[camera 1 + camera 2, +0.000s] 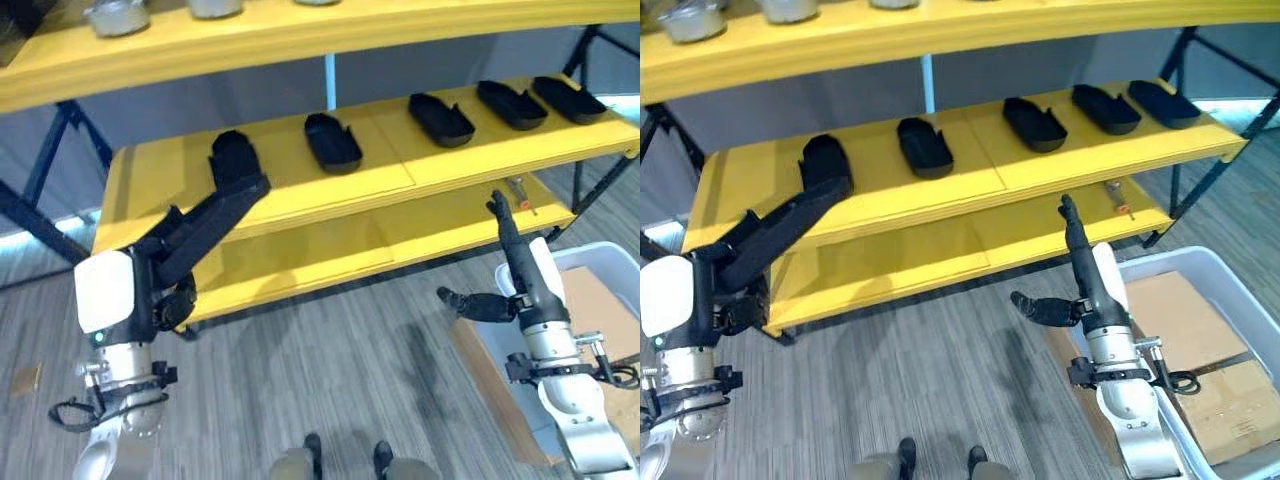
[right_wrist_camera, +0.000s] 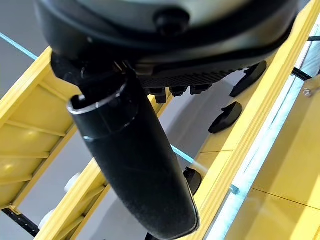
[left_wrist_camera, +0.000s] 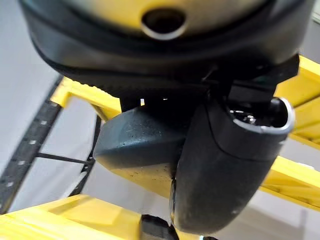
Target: Move parts from the plastic box to the shelf.
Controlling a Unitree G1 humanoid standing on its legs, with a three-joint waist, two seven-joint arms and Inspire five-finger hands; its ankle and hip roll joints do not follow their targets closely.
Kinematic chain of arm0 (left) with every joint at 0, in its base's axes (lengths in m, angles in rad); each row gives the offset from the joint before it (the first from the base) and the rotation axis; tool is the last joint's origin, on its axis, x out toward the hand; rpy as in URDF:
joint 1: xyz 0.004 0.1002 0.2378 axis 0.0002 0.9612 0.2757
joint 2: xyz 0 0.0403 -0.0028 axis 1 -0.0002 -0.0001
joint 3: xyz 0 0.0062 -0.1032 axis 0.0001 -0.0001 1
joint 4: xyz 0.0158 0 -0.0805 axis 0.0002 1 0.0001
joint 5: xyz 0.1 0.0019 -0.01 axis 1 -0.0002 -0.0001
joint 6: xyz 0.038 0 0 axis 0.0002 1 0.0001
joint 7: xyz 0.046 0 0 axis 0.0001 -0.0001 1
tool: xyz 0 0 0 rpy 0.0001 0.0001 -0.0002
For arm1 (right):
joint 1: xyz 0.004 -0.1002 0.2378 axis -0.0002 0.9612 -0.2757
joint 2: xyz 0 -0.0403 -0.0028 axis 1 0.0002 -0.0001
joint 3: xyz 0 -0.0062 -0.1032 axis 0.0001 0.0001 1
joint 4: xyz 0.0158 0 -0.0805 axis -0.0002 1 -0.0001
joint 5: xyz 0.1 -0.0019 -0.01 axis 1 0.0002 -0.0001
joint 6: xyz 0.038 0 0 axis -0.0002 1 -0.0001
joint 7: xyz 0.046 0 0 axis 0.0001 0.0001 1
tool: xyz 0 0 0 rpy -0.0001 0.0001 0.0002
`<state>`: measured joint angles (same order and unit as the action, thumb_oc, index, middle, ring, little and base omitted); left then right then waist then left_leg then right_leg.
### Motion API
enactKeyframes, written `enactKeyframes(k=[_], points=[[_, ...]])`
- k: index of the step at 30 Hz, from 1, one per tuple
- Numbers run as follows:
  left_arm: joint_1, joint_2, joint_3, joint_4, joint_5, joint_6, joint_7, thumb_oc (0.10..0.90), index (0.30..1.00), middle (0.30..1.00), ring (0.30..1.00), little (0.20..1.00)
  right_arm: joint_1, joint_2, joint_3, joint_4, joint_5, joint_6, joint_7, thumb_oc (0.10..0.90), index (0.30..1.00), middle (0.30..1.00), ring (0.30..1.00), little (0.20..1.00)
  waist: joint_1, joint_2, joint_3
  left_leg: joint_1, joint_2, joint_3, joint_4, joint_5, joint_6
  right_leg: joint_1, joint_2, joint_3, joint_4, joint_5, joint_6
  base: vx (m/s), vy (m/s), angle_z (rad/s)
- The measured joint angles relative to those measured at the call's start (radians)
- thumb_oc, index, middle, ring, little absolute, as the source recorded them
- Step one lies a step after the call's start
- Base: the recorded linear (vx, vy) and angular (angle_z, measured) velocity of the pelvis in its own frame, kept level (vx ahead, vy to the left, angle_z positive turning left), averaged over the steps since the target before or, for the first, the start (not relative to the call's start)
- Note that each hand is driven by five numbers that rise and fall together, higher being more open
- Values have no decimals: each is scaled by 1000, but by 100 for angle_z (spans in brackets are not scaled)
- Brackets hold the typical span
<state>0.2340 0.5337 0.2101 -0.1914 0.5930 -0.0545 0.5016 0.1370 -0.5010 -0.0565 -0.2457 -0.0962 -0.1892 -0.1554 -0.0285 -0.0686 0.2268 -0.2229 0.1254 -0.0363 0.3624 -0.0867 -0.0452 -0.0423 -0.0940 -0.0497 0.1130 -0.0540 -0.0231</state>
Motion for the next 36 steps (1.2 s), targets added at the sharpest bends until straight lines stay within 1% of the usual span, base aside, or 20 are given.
enactKeyframes(k=[2, 3, 4, 6, 7, 8, 9, 10, 11, 13, 14, 16, 17, 21, 26, 29, 31, 34, 35, 36], points=[[-27, -5, 0, 4, -3, -5, 15, 400, 300, 300, 300, 300, -3, 4, -18, 8, 0, 0, -27, 900, 1000, 1000, 1000, 1000, -5, -3, 13, 17, 159, -41, -139, 33, -51, -8, 18, 14, 11, -2, 13, 135, 230, 17], [-26, -11, -1, 5, -15, -5, 19, 400, 300, 300, 300, 300, -8, 4, -17, 21, 0, 1, -41, 900, 1000, 1000, 1000, 1000, -3, -2, 16, 53, 250, -58, -251, 52, -80, -10, 32, 25, 25, -7, 21, 136, 254, -9], [-24, -13, -3, 9, -34, -5, 19, 400, 300, 300, 300, 300, -12, 4, -17, 27, 0, 3, -43, 900, 1000, 1000, 1000, 1000, 3, 0, 17, 80, 299, -58, -311, 66, -102, -9, 35, 34, 34, -15, 33, 149, 239, -27], [-20, -13, -9, 16, -37, 5, 19, 400, 300, 300, 300, 300, -17, 5, -18, 21, 0, 3, -52, 900, 1000, 1000, 1000, 1000, -1, 13, 16, 115, 338, 17, -355, 91, -129, 9, 21, 38, 20, -3, 75, 111, 147, -23], [-10, -15, -17, 14, -37, 8, 19, 400, 300, 300, 300, 300, -12, -1, -28, 4, 0, 2, -60, 900, 1000, 1000, 1000, 1000, -15, 44, 16, 151, 333, 70, -386, 129, -113, 45, 23, 34, -20, 13, 109, 117, 150, -5], [-1, -22, -24, 6, -37, 9, 19, 400, 300, 300, 300, 300, -7, -29, -40, -16, 0, 1, -64, 900, 1000, 1000, 1000, 1000, -26, 92, 15, 168, 318, 78, -384, 180, -71, 64, 29, 33, -40, 17, 137, 208, 290, -12], [8, -27, -25, -6, -37, 8, 19, 400, 300, 300, 300, 300, -5, -45, -54, -29, -2, -5, -69, 900, 1000, 1000, 1000, 1000, -26, 136, 16, 198, 317, 94, -392, 200, -161, 86, 26, 40, -65, 23, 166, 166, 230, -2], [-4, -16, -24, -6, -38, 11, 18, 400, 300, 300, 300, 300, 9, 13, -48, -34, -1, -5, -75, 900, 1000, 1000, 1000, 1000, -22, 89, 2, 202, 244, 79, -408, 195, -203, 101, -43, 39, -97, 32, 184, 147, 221, 13], [-19, -6, -24, -6, -38, 11, 19, 400, 300, 300, 300, 300, 19, 49, -30, -34, -1, -3, -76, 900, 1000, 1000, 1000, 1000, -22, 45, -9, 198, 174, 80, -408, 189, -181, 114, -114, 28, -123, 52, 185, 133, 229, 35], [-26, 6, -21, -6, -40, 14, 19, 400, 300, 300, 300, 300, 17, 57, 2, -35, -10, -4, -71, 900, 1000, 1000, 1000, 1000, -6, 28, -15, 196, 126, 85, -394, 177, -148, 123, -149, 14, -129, 112, 178, 130, 253, 29], [-33, 38, -22, -6, -40, 15, 34, 400, 300, 300, 300, 300, -5, 64, 31, -36, -21, -3, -71, 900, 1000, 1000, 1000, 1000, 15, 13, -25, 205, 70, 88, -376, 154, -117, 138, -203, 15, -127, 146, 177, 80, 264, 18], [-37, 54, -17, -13, -40, 15, 41, 400, 300, 300, 300, 300, -26, 64, 33, -36, -21, -3, -71, 900, 1000, 1000, 1000, 1000, 27, 12, -25, 211, 57, 89, -376, 152, -111, 138, -220, 16, -126, 162, 192, 70, 245, 4], [-56, 59, -19, -18, -40, 15, 45, 400, 300, 300, 300, 300, -35, 72, 35, -36, -22, 0, -74, 900, 1000, 1000, 1000, 1000, 41, 3, -26, 197, 38, 102, -345, 138, -92, 136, -236, 19, -126, 188, 229, 55, 138, -4], [-102, 57, -41, -26, -40, 15, 59, 400, 300, 300, 300, 300, -64, 67, 47, -36, -23, 11, -73, 900, 1000, 1000, 1000, 1000, 49, -12, -31, 167, 24, 112, -304, 110, -87, 127, -251, 16, -141, 187, 235, 64, 134, -8], [-97, 51, -54, -26, -39, 22, 59, 400, 300, 300, 300, 300, -67, 67, 65, -36, -23, 19, -72, 900, 1000, 1000, 1000, 1000, 33, -28, -41, 154, 26, 126, -297, 113, -92, 114, -252, 17, -160, 182, 241, 38, 57, -11], [-90, 50, -52, -26, -38, 35, 60, 400, 300, 300, 300, 300, -71, 67, 90, -36, -22, 21, -67, 900, 1000, 1000, 1000, 1000, 34, -61, -65, 100, 29, 138, -253, 108, -104, 80, -257, 16, -175, 129, 261, 38, 104, -17], [-81, 35, -62, -23, -37, 37, 60, 400, 300, 300, 300, 300, -79, 62, 93, -35, -22, 23, -63, 900, 1000, 1000, 1000, 1000, 34, -52, -65, 58, 33, 125, -194, 85, -90, 66, -256, 18, -168, 113, 278, 39, 183, 3], [-72, 32, -73, -22, -36, 38, 59, 400, 300, 300, 300, 300, -77, 57, 92, -35, -22, 27, -62, 900, 1000, 1000, 1000, 1000, 33, -39, -66, 21, 6, 106, -114, 39, -61, 51, -282, 18, -112, 92, 240, 51, 164, 13], [-73, 32, -72, -21, -36, 40, 59, 400, 300, 300, 300, 300, -74, 57, 91, -35, -22, 27, -60, 900, 1000, 1000, 1000, 1000, 33, -39, -66, 8, -14, 107, -96, 29, -64, 53, -299, 16, -93, 90, 223, 102, 327, 34], [-84, 32, -80, -16, -36, 40, 59, 400, 300, 300, 300, 300, -64, 56, 80, -35, -22, 27, -59, 900, 1000, 1000, 1000, 1000, 34, -37, -66, -12, -33, 105, -57, -2, -21, 53, -315, 13, -66, 63, 161, 69, 285, 50]])
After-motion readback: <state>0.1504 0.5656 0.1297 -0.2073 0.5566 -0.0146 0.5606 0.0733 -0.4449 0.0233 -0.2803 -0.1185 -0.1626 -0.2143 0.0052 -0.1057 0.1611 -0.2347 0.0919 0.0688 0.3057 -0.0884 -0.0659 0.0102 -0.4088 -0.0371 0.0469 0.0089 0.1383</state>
